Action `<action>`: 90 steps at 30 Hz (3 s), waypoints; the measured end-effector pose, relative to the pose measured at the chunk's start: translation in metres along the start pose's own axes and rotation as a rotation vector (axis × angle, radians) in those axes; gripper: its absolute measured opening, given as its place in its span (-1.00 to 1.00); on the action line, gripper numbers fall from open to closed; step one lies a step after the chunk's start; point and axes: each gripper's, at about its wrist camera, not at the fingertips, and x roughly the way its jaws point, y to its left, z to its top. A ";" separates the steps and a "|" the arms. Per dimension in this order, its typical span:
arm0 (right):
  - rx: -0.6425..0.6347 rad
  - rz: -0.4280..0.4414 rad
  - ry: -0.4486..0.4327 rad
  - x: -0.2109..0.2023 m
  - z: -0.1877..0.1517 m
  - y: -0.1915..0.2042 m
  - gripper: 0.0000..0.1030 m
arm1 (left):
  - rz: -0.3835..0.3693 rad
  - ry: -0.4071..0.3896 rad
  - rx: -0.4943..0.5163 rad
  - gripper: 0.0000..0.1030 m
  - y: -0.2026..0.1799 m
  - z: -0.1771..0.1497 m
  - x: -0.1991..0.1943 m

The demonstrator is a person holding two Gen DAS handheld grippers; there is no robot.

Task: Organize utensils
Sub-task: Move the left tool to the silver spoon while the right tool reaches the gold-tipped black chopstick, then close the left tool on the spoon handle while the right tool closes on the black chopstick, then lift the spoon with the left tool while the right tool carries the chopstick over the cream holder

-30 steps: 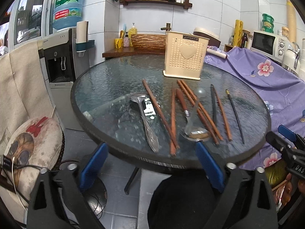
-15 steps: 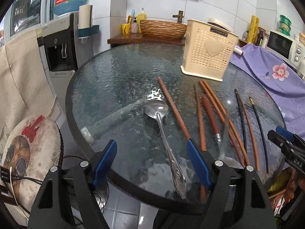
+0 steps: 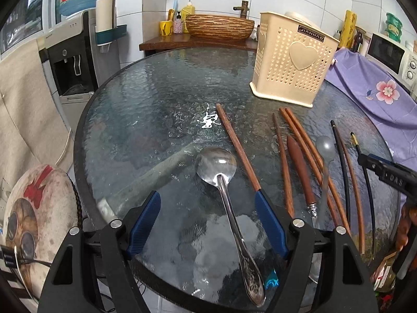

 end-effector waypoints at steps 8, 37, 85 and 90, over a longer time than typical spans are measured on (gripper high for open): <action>0.045 0.014 0.043 0.019 0.022 -0.005 -0.39 | 0.010 0.039 0.016 0.09 0.000 0.012 0.014; -0.027 0.087 0.098 0.044 0.047 0.016 -0.59 | -0.052 0.168 -0.024 -0.05 -0.002 0.036 0.027; -0.039 0.377 -0.241 -0.075 0.092 0.007 -0.86 | -0.121 -0.151 0.086 -0.31 -0.038 0.096 -0.037; -0.078 0.394 -0.288 -0.104 0.096 0.012 -0.86 | -0.144 -0.200 0.104 -0.31 -0.046 0.104 -0.053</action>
